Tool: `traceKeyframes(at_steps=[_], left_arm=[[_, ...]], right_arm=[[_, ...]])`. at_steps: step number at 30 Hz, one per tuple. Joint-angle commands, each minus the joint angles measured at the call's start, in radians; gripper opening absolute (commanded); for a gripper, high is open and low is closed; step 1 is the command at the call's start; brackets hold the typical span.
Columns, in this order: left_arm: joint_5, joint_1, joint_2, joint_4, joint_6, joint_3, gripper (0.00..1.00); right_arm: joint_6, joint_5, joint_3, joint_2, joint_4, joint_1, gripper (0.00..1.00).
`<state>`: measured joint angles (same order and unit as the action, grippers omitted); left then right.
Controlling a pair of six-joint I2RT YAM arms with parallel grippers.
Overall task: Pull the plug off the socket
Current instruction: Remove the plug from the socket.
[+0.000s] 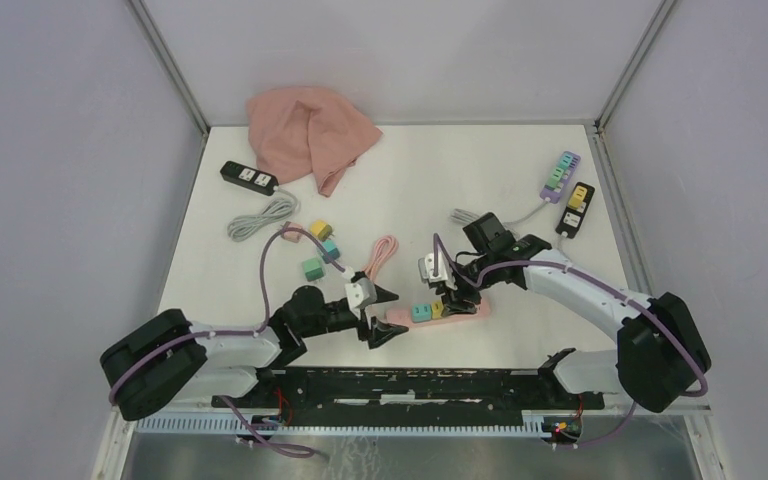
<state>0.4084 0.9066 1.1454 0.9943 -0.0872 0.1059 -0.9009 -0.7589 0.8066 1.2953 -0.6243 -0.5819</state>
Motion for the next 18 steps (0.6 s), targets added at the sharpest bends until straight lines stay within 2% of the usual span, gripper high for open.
traceKeyframes(at_steps=[1, 9, 18], left_arm=[[-0.035, 0.022, 0.082, -0.031, 0.219, 0.102, 0.78], [-0.016, 0.046, 0.276, 0.043, 0.242, 0.181, 0.73], [-0.003, 0.057, 0.435, 0.11, 0.227, 0.241, 0.6]], right_arm=[[-0.06, 0.072, 0.019, 0.037, 0.015, -0.035, 0.54], [-0.07, 0.102, 0.019, 0.072, 0.011, -0.066, 0.37], [-0.078, 0.092, 0.022, 0.073, 0.001, -0.069, 0.31]])
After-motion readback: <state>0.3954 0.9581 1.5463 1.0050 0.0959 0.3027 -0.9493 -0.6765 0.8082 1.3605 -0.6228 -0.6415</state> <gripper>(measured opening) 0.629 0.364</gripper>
